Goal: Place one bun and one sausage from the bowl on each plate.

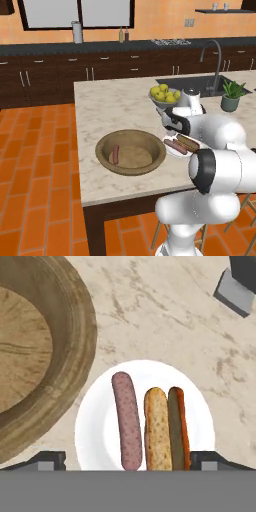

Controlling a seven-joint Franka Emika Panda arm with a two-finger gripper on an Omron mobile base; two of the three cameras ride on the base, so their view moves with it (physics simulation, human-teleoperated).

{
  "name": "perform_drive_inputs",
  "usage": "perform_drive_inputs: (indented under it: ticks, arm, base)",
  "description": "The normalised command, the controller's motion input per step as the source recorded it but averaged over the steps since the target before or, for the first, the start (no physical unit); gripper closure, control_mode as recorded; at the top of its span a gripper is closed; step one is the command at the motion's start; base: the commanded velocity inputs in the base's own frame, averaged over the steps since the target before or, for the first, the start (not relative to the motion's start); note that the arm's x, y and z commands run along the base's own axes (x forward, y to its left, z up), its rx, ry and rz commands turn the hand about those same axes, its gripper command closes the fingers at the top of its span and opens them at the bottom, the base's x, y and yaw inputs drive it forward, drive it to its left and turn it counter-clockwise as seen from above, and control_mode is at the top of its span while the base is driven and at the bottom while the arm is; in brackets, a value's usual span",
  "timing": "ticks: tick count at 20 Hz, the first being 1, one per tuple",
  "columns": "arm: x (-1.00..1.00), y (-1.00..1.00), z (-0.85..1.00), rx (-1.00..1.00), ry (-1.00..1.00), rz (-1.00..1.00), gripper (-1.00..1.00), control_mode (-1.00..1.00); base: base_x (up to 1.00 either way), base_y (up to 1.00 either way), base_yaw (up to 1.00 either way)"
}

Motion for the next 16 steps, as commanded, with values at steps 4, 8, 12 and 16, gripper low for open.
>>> perform_drive_inputs:
  ticks: [4,8,12,16]
  arm:
    - [-0.10,0.79,0.27,0.00,0.00,-0.12,-1.00,-1.00]
    - [-0.01,0.87,0.01,0.04,0.07,-0.16,-1.00,-1.00]
    - [0.00,0.99,-0.16,0.11,0.28,-0.18,-1.00,-1.00]
    - [0.00,0.96,-0.02,0.02,0.36,-0.13,-1.00,-1.00]
  base:
    - [0.00,0.00,0.00]
    - [0.00,0.00,0.00]
    - [0.00,0.00,0.00]
    - [0.00,0.00,0.00]
